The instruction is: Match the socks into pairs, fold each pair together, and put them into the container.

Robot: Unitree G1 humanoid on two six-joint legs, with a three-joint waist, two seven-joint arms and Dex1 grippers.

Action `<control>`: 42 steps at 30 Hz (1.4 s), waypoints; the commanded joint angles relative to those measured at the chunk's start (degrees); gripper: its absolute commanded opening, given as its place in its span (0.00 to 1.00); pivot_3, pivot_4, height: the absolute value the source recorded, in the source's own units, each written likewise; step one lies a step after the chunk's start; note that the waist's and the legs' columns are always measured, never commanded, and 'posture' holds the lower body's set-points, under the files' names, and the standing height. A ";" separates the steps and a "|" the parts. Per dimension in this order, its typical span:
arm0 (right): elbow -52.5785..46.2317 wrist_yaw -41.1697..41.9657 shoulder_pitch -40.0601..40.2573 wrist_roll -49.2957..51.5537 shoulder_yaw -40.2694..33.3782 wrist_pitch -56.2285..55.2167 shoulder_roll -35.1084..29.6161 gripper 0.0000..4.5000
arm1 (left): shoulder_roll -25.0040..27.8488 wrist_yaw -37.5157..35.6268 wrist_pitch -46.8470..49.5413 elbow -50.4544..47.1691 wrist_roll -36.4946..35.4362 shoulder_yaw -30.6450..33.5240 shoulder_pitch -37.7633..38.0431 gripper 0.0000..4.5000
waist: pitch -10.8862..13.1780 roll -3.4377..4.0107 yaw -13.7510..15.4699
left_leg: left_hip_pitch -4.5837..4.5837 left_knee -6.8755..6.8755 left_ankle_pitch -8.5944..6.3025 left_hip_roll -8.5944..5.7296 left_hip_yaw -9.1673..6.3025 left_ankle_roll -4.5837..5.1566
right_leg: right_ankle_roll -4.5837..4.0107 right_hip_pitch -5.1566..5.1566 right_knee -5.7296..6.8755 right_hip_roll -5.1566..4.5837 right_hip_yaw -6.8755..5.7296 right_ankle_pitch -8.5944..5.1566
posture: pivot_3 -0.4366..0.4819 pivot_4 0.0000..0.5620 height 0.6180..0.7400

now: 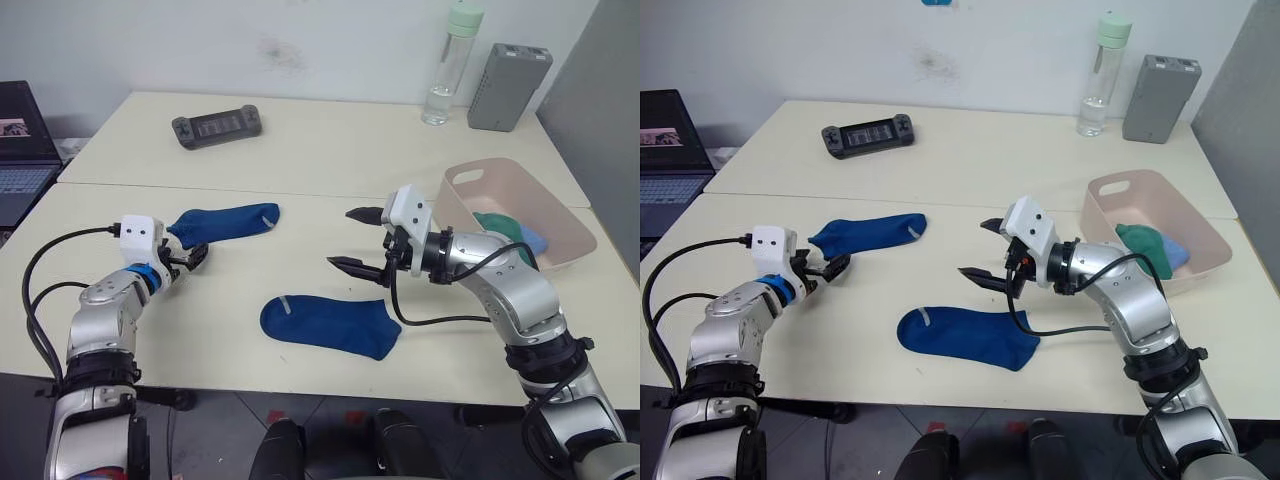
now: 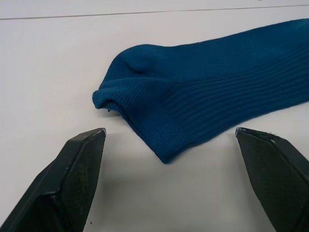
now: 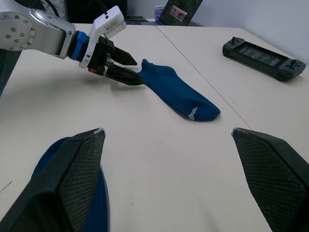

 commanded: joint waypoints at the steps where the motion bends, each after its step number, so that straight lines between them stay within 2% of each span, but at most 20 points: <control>1: -3.80 0.70 -0.48 2.32 -1.31 0.55 -0.04 1.00 | 1.01 -0.64 -2.45 2.73 0.90 -0.29 -2.24 0.79 | 0.00 0.00 0.01 | 0.00 0.00 0.00 0.00 0.00 0.00 | 0.00 0.00 0.01 0.00 0.00 0.00 | 0.48 0.27 1.00; 11: -4.20 0.06 -0.38 2.13 -0.77 0.48 -0.32 1.00 | 0.98 -1.18 -3.25 7.31 0.49 0.38 -4.07 0.05 | 0.00 0.00 -0.09 | 0.01 0.02 0.00 -0.01 -0.04 0.00 | 0.00 0.00 0.08 0.00 -0.01 0.00 | 0.48 0.27 1.00; 12: -4.22 0.03 -0.35 2.17 -0.82 0.48 -0.37 1.00 | 0.97 -1.42 -3.05 6.94 0.31 0.44 -3.69 0.01 | 0.00 0.00 -0.09 | 0.01 0.02 0.00 -0.01 -0.04 0.00 | 0.00 0.00 0.09 0.00 -0.02 0.00 | 0.48 0.27 1.00; 16: -3.77 -0.02 -0.15 1.75 -0.84 -0.22 -0.77 1.00 | 0.67 -1.48 -2.80 4.81 -0.29 0.92 -2.10 0.01 | 0.00 0.00 -0.12 | 0.02 0.02 0.00 -0.01 -0.04 0.00 | 0.00 0.00 0.10 0.00 -0.01 0.00 | 0.48 0.27 1.00; 19: -3.67 -0.23 -0.20 1.81 -1.08 -0.34 -0.76 1.00 | -0.01 -3.17 0.40 -2.24 -2.26 0.67 0.25 0.01 | 0.00 0.00 -0.14 | 0.02 0.01 0.00 -0.01 -0.04 0.00 | 0.00 0.00 0.10 0.00 -0.01 0.00 | 0.48 0.27 1.00; 22: -3.41 -0.22 -0.29 1.82 -1.29 -0.47 -0.96 1.00 | -1.54 -4.99 12.55 -17.59 -8.96 -0.13 4.70 0.01 | 0.00 0.00 -0.13 | 0.00 0.01 0.00 0.00 -0.06 0.00 | 0.00 -0.01 0.10 -0.03 -0.01 -0.01 | 0.48 0.27 1.00; 25: -2.84 -0.27 -0.25 1.69 -1.54 -0.80 -1.18 1.00 | -5.14 -2.88 26.26 -31.93 -18.72 0.86 7.49 0.01 | 0.00 -0.01 0.25 | -0.04 0.02 0.00 -0.02 -0.09 -0.01 | 0.00 0.00 0.09 -0.07 -0.03 -0.01 | 0.48 0.27 1.00; 27: -2.63 -0.30 -0.16 1.55 -1.65 -1.08 -1.31 1.00 | -7.77 -0.92 32.18 -38.55 -22.81 -0.01 8.02 0.01 | 0.00 -0.02 0.35 | -0.04 0.04 0.00 -0.03 -0.13 0.00 | 0.01 0.02 0.08 -0.07 -0.05 -0.01 | 0.48 0.27 1.00; 35: -1.96 -0.61 0.05 0.93 -2.02 -1.85 -1.88 1.00 | -14.04 5.13 39.56 -45.92 -26.14 -3.91 8.12 0.01 | 0.00 -0.02 -0.28 | 0.06 0.03 0.01 -0.02 -0.08 -0.02 | 0.01 0.03 0.16 0.01 0.03 -0.01 | 0.48 0.27 1.00; 39: -1.81 -0.79 0.30 0.70 -2.63 -1.94 -2.18 1.00 | -17.02 5.45 40.42 -47.55 -27.67 -6.11 7.87 0.01 | -0.01 -0.02 -0.09 | 0.03 0.04 0.02 -0.05 -0.08 -0.03 | 0.01 0.03 0.14 -0.01 0.02 -0.01 | 0.48 0.27 1.00; 42: -1.72 -0.67 0.52 0.52 -2.82 -2.12 -2.46 1.00 | -17.29 5.17 41.84 -48.45 -29.24 -6.34 7.91 0.15 | 0.00 -0.03 -0.12 | 0.03 0.04 0.02 -0.05 -0.08 -0.03 | 0.01 0.03 0.12 -0.01 0.02 -0.01 | 0.48 0.27 1.00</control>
